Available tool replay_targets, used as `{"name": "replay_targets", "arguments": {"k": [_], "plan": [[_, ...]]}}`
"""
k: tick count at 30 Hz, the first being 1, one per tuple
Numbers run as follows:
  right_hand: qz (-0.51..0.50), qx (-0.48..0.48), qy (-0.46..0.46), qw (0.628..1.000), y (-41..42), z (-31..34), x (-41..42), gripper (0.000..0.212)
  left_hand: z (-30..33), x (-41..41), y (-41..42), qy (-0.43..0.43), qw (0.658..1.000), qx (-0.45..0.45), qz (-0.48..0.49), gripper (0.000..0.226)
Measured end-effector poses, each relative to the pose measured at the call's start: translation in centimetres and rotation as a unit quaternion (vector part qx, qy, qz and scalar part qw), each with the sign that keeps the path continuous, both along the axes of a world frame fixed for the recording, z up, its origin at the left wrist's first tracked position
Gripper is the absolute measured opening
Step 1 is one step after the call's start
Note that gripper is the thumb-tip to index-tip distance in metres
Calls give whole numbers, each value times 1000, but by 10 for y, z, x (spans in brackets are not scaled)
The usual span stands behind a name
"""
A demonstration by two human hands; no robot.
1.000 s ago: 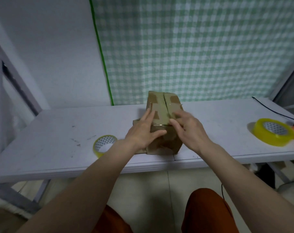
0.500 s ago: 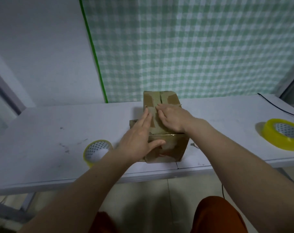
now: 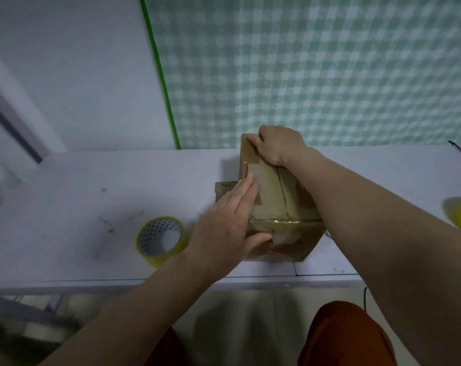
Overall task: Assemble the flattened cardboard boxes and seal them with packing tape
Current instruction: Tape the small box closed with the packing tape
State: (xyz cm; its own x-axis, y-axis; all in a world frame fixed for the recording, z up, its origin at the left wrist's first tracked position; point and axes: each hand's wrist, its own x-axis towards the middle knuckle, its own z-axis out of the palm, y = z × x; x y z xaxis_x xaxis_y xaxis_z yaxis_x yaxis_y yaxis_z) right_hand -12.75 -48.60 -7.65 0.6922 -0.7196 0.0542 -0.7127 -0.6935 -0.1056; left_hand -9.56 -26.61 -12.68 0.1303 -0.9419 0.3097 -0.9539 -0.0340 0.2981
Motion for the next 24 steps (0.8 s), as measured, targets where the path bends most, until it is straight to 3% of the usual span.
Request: {"name": "replay_targets", "arguments": {"k": [4, 14, 19, 22, 24], "plan": [[1, 2, 54, 999, 4, -1, 3, 67, 3, 0, -3, -65, 997, 8, 30, 87], [132, 59, 81, 986, 83, -1, -96, 77, 1, -9, -1, -18, 998, 36, 44, 96], [177, -42, 70, 981, 107, -6, -130, 106, 5, -20, -5, 22, 996, 26, 80, 99], [162, -53, 44, 984, 114, -7, -132, 83, -5, -35, 10, 81, 988, 44, 124, 104], [147, -58, 47, 986, 121, -7, -137, 84, -23, -45, 41, 82, 988, 61, 115, 104]]}}
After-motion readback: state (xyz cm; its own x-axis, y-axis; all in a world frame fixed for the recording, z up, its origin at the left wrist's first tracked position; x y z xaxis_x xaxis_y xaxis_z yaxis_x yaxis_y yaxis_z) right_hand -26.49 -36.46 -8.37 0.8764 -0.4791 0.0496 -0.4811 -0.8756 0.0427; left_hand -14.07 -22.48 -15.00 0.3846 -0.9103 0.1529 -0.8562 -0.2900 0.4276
